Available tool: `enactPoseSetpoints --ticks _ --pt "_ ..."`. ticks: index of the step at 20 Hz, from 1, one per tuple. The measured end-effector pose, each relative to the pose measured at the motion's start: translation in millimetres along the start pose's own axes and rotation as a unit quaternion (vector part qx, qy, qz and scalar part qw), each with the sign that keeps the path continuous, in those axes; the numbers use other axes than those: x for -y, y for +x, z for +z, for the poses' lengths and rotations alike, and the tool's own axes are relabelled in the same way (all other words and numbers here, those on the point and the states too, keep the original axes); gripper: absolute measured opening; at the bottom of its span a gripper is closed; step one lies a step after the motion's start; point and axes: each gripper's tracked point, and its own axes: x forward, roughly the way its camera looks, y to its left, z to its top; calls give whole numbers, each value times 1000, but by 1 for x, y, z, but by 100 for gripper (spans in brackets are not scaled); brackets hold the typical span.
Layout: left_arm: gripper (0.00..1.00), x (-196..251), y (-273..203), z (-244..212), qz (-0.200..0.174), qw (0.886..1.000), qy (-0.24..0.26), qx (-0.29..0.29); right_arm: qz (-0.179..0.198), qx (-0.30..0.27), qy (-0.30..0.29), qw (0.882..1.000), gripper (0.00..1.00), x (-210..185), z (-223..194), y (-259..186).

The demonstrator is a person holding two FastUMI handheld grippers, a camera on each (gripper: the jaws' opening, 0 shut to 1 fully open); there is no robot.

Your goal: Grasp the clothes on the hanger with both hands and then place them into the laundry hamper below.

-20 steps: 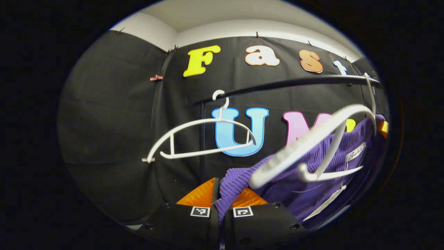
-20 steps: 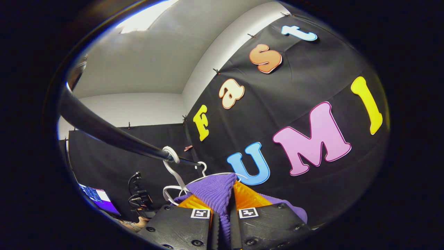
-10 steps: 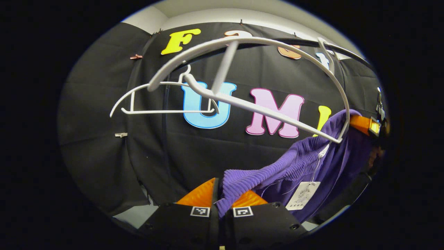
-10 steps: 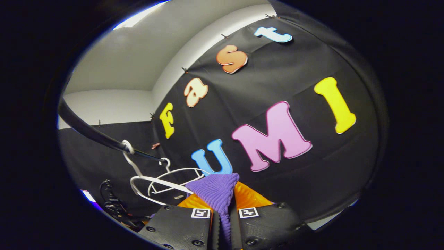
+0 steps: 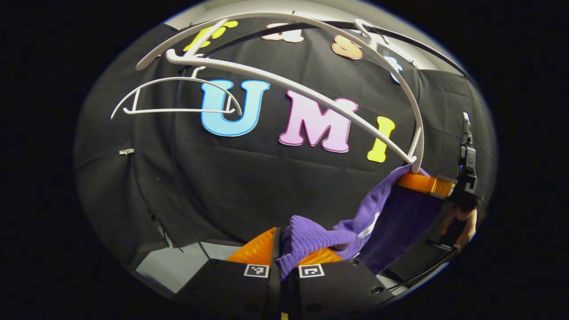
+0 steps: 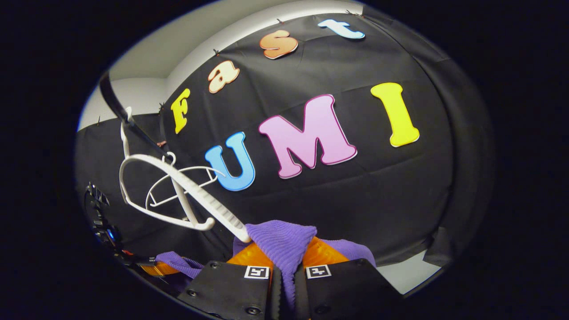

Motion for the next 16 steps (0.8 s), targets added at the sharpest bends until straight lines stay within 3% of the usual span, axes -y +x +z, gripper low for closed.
enactPoseSetpoints --ticks 4,8,15,16 --pt "10 19 -7 -19 -23 1000 0 -17 42 -78 0 996 16 -41 -64 -20" --pt "10 16 -13 -40 -18 999 5 -43 87 -130 -11 988 16 -89 -98 -37" --pt "10 5 -32 -80 -1 995 -25 -93 121 -210 -75 967 16 -131 -160 -54" --pt "10 2 -34 -88 4 994 -21 -106 120 -226 -91 963 11 -132 -173 -55"
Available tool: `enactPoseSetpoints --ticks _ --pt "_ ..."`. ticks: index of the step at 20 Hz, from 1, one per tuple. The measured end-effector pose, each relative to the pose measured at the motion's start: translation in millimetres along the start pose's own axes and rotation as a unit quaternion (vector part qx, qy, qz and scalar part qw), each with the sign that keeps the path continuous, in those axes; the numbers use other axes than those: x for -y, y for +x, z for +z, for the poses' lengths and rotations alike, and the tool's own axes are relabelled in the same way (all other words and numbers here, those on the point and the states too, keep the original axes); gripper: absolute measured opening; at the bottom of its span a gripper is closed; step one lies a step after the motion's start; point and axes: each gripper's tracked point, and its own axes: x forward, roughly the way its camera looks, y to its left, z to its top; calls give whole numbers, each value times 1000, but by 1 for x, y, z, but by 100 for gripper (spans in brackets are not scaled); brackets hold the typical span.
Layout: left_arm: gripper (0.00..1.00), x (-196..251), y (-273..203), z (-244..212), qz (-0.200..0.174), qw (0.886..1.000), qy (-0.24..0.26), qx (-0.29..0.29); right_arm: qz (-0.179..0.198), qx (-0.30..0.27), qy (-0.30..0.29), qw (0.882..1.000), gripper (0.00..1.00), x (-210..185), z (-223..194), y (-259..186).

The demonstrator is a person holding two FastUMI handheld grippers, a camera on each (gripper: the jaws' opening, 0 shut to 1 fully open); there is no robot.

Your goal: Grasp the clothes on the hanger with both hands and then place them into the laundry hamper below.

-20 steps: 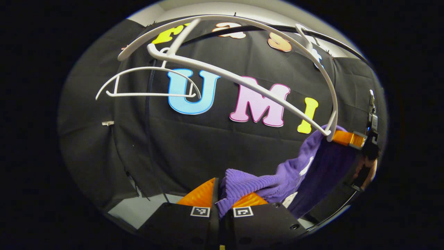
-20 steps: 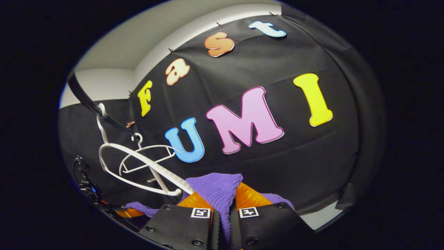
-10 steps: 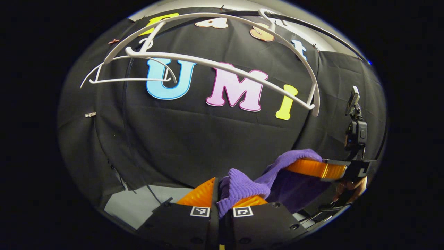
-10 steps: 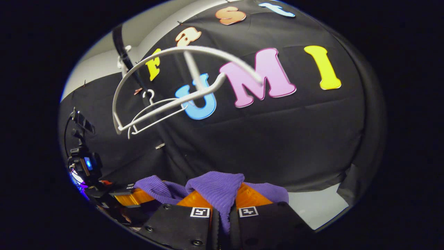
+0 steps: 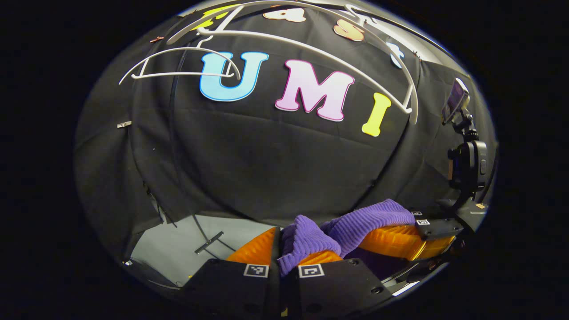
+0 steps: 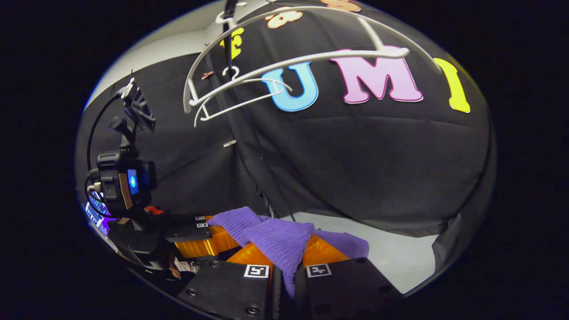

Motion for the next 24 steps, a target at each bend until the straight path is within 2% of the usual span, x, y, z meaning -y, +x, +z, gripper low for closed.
enactPoseSetpoints --ticks 1,3,6,10,13,14,15,16,19,20,21,23,24 --pt "10 -4 -1 -10 6 1000 3 -16 -10 -27 -12 1000 16 0 -15 3" --pt "10 -12 3 -41 24 998 2 -64 -28 -87 -41 995 16 -4 -45 10" --pt "10 -17 2 -87 23 990 -28 -139 -19 -153 -57 986 16 -12 -97 10" --pt "12 -29 2 -109 19 983 -50 -174 -17 -184 -40 982 16 -18 -121 0" --pt "9 -39 -12 -124 30 977 -84 -191 -37 -204 -20 978 16 -11 -138 -3" --pt "11 -41 -16 -129 32 975 -95 -198 -44 -207 -20 977 16 -8 -140 -3" --pt "11 -42 -17 -132 35 974 -101 -202 -48 -208 -18 977 11 -6 -139 -2" --pt "11 -44 -19 -135 35 973 -104 -204 -51 -208 -15 977 16 -4 -137 -1" --pt "12 -46 -22 -135 30 974 -97 -201 -62 -202 -15 977 16 -2 -130 -5" --pt "14 -50 -20 -134 36 975 -88 -200 -69 -198 -23 977 24 2 -131 -3" --pt "9 -53 -26 -130 47 976 -76 -200 -71 -193 -31 978 41 4 -129 -2" --pt "66 -68 -37 -119 91 978 -38 -185 -73 -184 -38 979 80 7 -130 5" --pt "94 -80 -20 -125 103 978 -22 -179 -71 -180 -39 980 99 5 -123 -2"
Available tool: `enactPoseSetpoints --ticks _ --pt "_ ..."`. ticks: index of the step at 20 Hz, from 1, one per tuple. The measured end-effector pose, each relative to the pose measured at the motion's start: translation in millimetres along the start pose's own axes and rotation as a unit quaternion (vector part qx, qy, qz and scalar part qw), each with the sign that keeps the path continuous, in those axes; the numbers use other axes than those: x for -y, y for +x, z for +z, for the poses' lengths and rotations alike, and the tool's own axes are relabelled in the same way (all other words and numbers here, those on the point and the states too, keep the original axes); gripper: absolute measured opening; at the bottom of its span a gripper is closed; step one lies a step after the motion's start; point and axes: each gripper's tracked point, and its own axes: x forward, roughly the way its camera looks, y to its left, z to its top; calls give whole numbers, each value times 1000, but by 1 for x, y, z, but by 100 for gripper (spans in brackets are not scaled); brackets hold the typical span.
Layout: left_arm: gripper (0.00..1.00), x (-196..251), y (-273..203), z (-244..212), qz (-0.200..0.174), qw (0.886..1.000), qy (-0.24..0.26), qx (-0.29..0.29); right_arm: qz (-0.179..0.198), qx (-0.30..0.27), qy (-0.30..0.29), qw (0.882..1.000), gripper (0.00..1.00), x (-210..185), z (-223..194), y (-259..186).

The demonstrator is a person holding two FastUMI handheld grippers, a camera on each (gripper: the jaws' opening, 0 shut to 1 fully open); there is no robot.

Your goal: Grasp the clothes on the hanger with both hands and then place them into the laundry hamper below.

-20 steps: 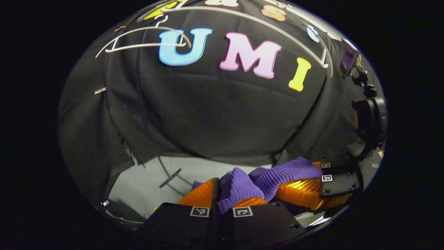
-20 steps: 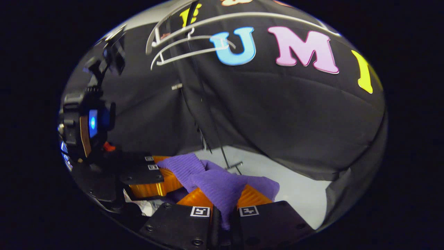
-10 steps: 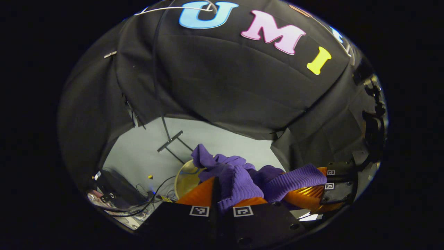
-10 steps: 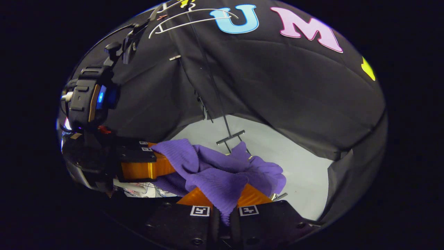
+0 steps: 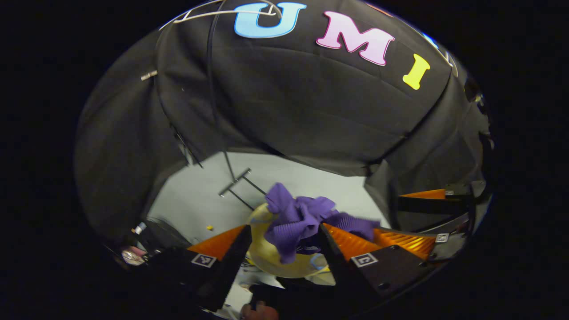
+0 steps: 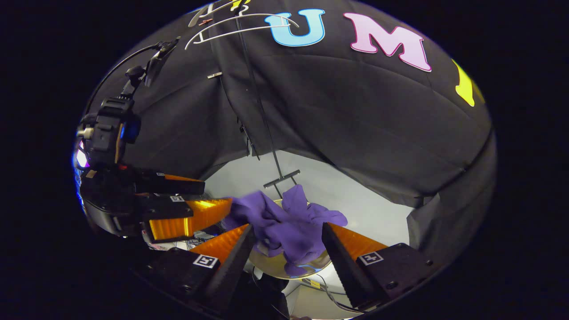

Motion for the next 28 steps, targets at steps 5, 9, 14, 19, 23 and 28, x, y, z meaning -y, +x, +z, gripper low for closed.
enactPoseSetpoints --ticks 5,9,14,19,23,28 --pt "95 -6 -15 31 -4 999 5 53 -7 14 -3 1000 99 7 7 -7" --pt "96 -12 -39 56 -1 994 -11 108 -7 37 -1 999 99 5 22 -17" --pt "96 -5 -78 76 -37 985 -16 168 -18 77 -4 997 99 -16 41 -43" --pt "96 -18 -136 84 -73 971 18 227 -52 159 8 986 98 -55 70 -83" --pt "95 -44 -198 90 -97 951 50 290 -95 242 4 966 99 -94 92 -132" --pt "95 -61 -274 95 -136 920 74 361 -158 352 -10 922 98 -137 109 -214"
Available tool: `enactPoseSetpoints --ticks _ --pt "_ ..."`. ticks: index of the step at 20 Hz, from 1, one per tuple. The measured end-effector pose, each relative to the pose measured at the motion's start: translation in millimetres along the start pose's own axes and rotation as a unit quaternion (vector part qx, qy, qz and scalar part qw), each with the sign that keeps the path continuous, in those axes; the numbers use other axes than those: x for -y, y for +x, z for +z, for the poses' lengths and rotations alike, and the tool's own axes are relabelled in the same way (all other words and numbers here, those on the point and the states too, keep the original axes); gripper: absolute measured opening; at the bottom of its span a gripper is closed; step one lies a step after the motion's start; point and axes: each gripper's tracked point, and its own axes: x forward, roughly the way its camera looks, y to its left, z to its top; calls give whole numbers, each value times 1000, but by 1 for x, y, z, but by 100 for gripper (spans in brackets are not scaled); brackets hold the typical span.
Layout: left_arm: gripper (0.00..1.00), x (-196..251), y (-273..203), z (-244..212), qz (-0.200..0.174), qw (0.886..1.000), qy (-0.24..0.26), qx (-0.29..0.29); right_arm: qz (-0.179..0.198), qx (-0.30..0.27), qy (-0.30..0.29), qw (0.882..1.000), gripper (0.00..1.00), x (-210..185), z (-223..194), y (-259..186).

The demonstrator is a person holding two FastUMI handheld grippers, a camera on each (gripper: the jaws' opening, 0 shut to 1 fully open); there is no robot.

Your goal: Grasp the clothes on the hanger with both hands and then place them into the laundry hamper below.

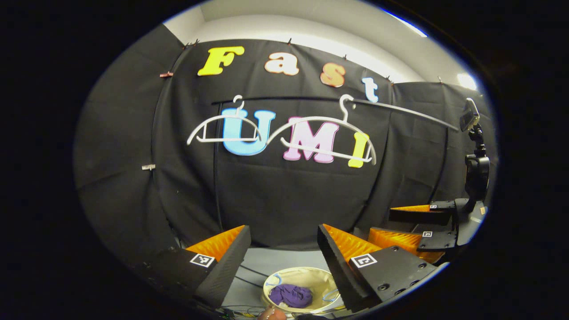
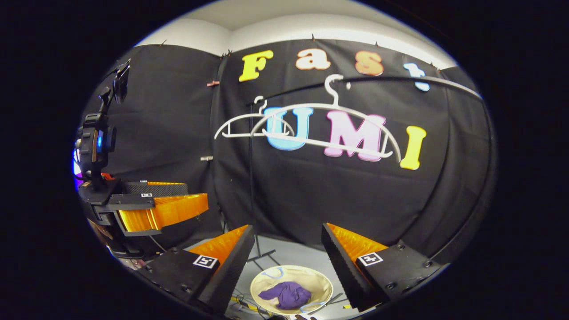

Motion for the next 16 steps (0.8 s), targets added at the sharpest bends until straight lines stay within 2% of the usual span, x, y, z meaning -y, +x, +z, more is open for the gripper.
enactPoseSetpoints --ticks 2,3,5,6,8,10,12,16 --pt "95 2 -22 19 -15 999 22 29 -20 36 5 999 98 -7 22 -21" --pt "92 4 -31 26 -21 998 30 41 -28 49 10 998 98 -10 32 -31" --pt "95 10 -53 42 -36 997 37 64 -42 75 23 996 96 -15 51 -58" --pt "92 12 -65 53 -40 995 39 80 -51 94 28 994 98 -15 63 -69" --pt "95 15 -86 71 -42 992 45 109 -69 134 35 988 96 -15 84 -87" --pt "95 19 -103 81 -41 989 55 131 -87 171 41 981 100 -14 101 -108" --pt "92 27 -115 94 -43 985 64 152 -105 206 45 972 98 -10 117 -126" --pt "94 42 -127 115 -36 979 65 190 -123 237 40 963 100 -1 131 -145"
